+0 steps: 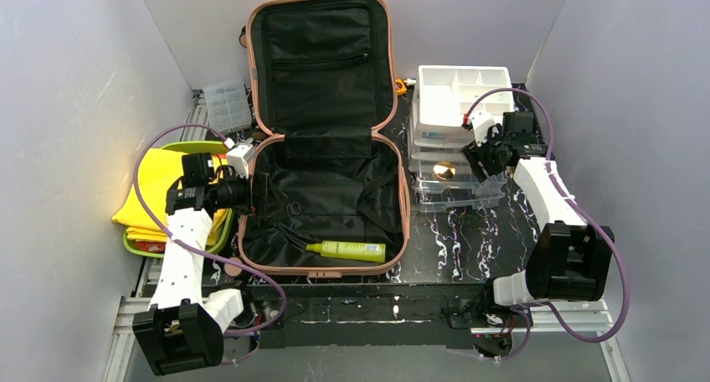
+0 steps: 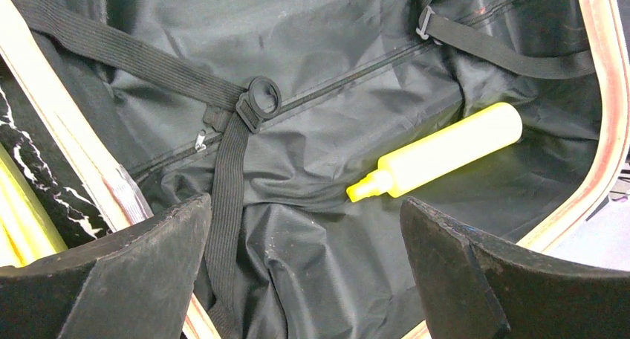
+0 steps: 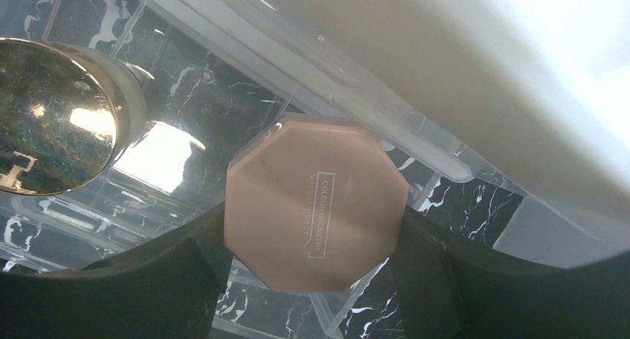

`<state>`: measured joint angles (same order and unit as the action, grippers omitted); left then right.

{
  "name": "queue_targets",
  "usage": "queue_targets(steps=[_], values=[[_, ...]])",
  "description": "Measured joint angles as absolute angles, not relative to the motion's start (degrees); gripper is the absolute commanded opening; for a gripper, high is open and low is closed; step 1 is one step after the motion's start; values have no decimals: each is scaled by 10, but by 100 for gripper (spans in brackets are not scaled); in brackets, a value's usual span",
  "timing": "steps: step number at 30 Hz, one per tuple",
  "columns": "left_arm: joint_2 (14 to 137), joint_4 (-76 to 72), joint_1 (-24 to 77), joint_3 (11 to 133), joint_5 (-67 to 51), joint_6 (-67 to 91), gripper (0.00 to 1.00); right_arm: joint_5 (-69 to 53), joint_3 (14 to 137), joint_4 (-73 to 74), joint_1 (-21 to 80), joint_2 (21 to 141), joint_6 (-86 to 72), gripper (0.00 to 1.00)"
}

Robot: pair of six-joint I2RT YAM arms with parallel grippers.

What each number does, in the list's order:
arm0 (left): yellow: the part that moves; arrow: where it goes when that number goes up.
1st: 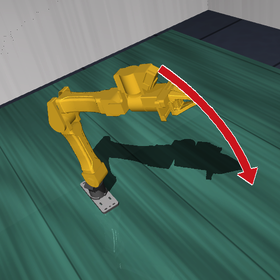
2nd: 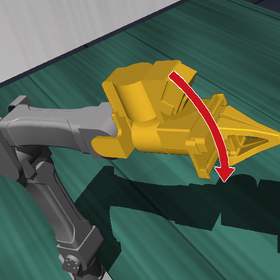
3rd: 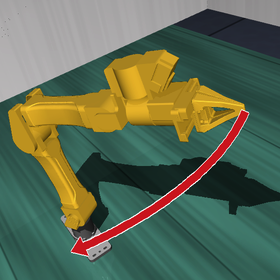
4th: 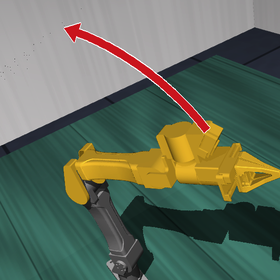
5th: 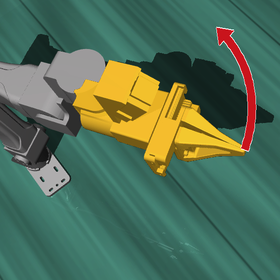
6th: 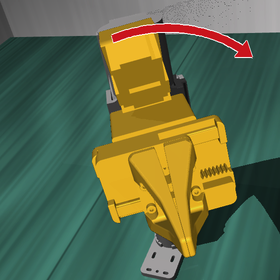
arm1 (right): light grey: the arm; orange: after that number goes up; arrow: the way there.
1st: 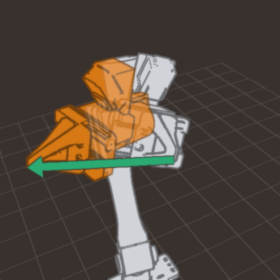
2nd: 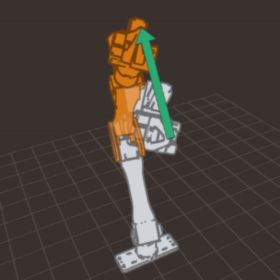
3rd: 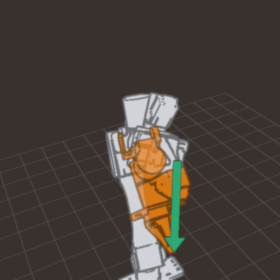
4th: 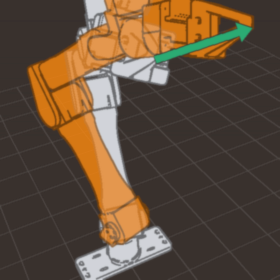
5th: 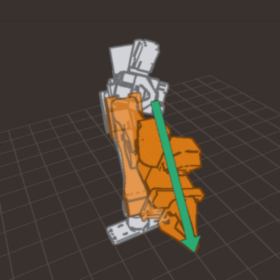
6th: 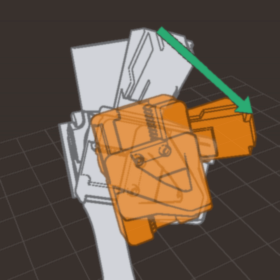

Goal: Open, take out, and arrange the luggage
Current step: Place the makeup in the drawer, then close the drawer in the storage box.

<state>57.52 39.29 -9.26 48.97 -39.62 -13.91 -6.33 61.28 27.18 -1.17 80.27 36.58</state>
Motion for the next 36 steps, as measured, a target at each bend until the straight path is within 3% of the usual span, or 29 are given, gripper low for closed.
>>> queue_targets(steps=[10, 16, 22, 29, 36], values=[[697, 395, -82, 668, -398, -124, 98, -74, 613, 272, -12, 802, 369, 90], [791, 390, -6, 824, -364, -84, 98, -81, 614, 274, -13, 802, 371, 92], [945, 378, 113, 1065, -312, -12, 98, -119, 653, 330, -18, 785, 393, 97], [1192, 310, 182, 1378, -320, 95, 98, -222, 641, 373, -19, 627, 528, 98], [1292, 99, 244, 1369, -346, 212, 98, -314, 597, 437, -19, 596, 651, 97]])
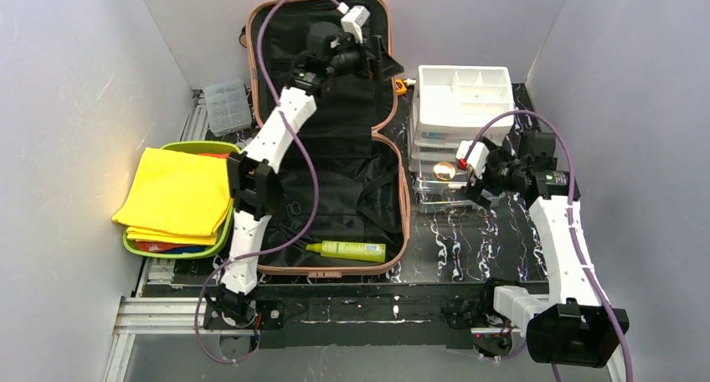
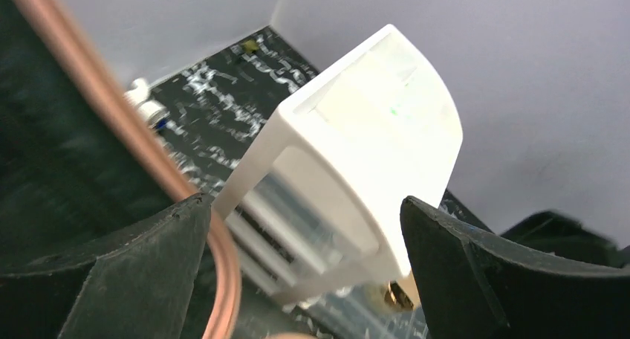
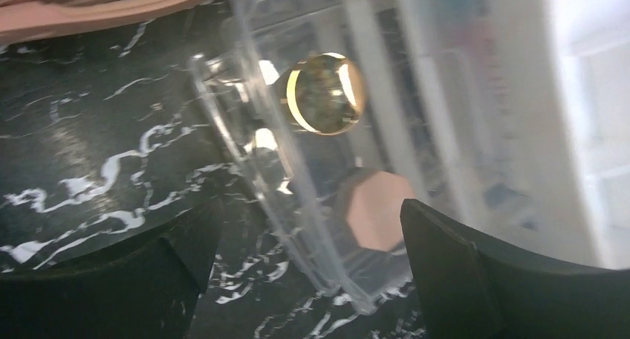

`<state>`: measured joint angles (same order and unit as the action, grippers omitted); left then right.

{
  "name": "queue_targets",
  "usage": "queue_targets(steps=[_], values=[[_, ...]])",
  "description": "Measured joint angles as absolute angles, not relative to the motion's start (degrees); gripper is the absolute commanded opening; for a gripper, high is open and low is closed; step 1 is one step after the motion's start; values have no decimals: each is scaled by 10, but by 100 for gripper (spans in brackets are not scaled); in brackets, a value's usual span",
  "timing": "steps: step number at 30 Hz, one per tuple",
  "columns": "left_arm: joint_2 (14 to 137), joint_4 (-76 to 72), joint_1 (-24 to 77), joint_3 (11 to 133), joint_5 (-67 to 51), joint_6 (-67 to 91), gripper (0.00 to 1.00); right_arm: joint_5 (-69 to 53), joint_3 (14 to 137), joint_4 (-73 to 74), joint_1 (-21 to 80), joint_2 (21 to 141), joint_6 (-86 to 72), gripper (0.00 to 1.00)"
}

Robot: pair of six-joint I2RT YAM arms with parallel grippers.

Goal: Open, take out, and arrange the luggage
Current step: Close the drawer in the storage box.

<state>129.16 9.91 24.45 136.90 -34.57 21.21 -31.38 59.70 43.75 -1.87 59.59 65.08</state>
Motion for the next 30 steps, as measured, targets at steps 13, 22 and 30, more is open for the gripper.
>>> queue_targets(steps=[13, 22, 30], values=[[1437, -156, 302, 1408, -312, 261, 98, -418, 557, 538, -19, 665, 737, 48], [1477, -228, 306, 1421, -293, 252, 98, -393, 539, 526, -14, 683, 739, 35], [1477, -245, 308, 1420, -294, 251, 97, -330, 481, 394, -7, 683, 702, 30]])
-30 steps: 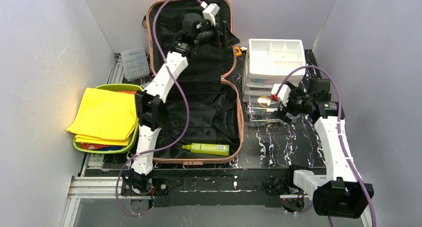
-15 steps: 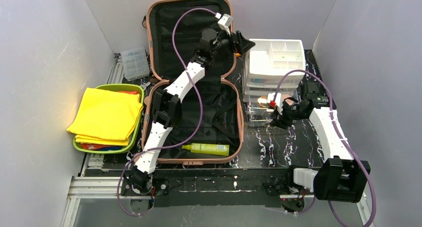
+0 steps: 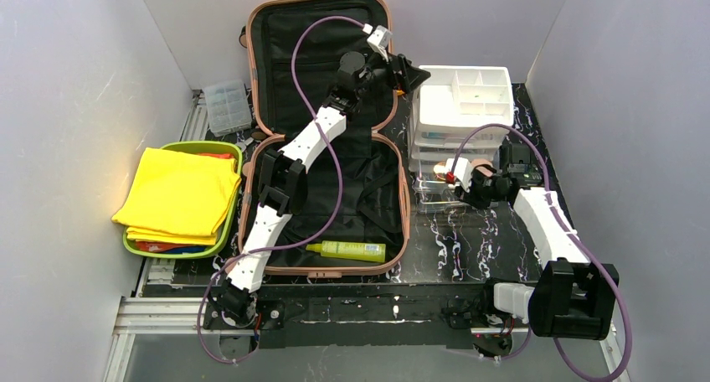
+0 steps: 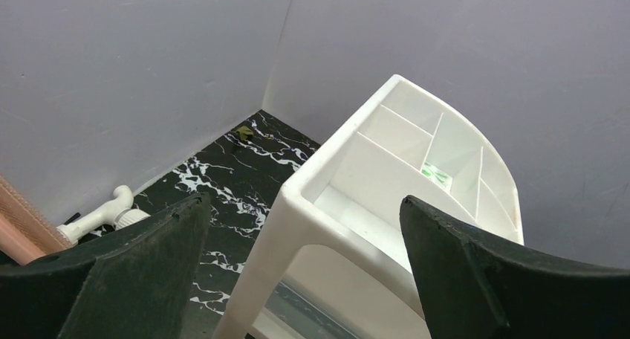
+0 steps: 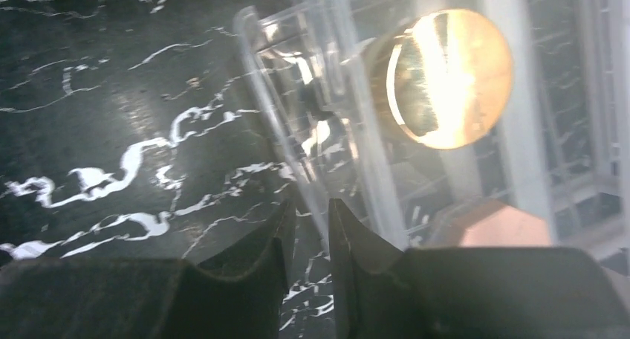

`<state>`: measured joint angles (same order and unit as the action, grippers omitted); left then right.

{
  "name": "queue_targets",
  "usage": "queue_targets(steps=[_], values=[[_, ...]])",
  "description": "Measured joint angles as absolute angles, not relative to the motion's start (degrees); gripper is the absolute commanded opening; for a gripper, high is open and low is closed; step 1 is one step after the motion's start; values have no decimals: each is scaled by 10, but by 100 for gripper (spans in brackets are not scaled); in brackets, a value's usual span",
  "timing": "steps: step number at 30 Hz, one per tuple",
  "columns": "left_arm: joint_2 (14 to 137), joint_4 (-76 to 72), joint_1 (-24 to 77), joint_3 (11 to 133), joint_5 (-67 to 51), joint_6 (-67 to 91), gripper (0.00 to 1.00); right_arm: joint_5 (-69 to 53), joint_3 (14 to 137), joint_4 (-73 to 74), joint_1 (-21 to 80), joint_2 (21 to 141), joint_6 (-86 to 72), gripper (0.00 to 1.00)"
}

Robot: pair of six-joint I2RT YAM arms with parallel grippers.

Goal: Open, take out, and arrange the luggage
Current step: Close the drawer in the storage box.

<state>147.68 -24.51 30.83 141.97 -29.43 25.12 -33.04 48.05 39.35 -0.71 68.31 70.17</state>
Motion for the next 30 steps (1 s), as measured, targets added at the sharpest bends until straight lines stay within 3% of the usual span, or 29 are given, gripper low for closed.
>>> queue_targets(steps=[20, 30], values=[[1477, -272, 318, 1391, -321, 267, 88, -276, 451, 239, 18, 716, 635, 20], [1477, -289, 317, 1381, -321, 279, 84, -263, 451, 193, 19, 706, 574, 21]])
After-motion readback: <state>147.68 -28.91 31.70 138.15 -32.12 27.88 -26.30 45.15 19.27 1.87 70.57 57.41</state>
